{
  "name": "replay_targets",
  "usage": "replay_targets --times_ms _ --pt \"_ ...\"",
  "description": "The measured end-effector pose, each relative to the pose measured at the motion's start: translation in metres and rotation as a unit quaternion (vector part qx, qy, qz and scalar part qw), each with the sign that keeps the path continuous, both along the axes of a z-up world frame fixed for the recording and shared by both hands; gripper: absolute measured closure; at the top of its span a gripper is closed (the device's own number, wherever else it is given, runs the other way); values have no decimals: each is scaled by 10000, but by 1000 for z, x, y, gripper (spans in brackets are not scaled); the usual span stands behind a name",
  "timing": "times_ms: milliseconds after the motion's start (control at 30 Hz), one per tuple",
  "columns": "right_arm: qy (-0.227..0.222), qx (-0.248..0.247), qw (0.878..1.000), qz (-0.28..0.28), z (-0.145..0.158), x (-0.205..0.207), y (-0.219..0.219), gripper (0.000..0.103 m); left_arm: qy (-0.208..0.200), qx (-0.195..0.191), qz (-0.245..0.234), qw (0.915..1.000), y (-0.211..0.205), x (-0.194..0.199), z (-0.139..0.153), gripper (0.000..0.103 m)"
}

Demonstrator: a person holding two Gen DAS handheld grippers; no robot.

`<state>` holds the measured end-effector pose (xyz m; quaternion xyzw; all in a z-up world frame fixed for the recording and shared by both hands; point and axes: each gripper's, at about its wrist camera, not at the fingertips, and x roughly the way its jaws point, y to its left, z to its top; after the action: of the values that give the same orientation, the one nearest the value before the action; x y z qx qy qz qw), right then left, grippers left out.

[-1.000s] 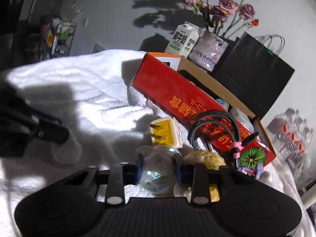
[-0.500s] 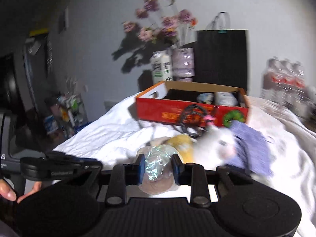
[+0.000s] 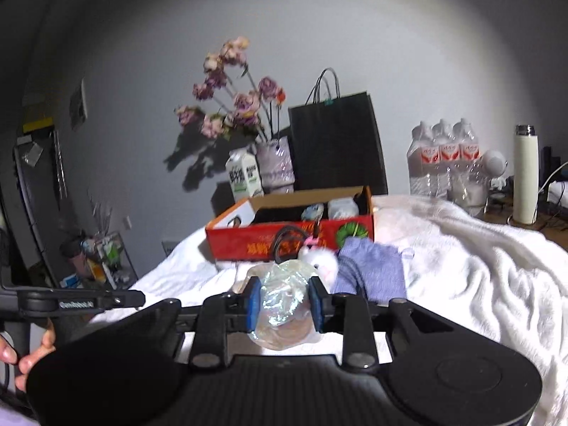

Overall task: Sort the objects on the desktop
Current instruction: 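Carry the clear plastic bag into the box and open the right gripper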

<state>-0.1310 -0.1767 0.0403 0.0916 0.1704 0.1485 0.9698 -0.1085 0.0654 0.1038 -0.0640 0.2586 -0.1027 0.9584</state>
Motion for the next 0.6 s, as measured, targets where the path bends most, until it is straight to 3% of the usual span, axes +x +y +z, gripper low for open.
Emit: replay_targets --times_ms 167,333,500,600 --pt "-275 -163 9992 254 44 35 -9 76 188 76 -126 9997 18 50 41 95" --pt "-382 -375 9977 421 95 115 -11 76 2 278 -12 9996 29 128 84 95" --pt "119 -323 9969 713 126 233 7 76 475 197 261 9983 30 241 91 95" --pt "603 -387 9942 798 125 316 34 76 785 216 487 9955 25 314 80 95"
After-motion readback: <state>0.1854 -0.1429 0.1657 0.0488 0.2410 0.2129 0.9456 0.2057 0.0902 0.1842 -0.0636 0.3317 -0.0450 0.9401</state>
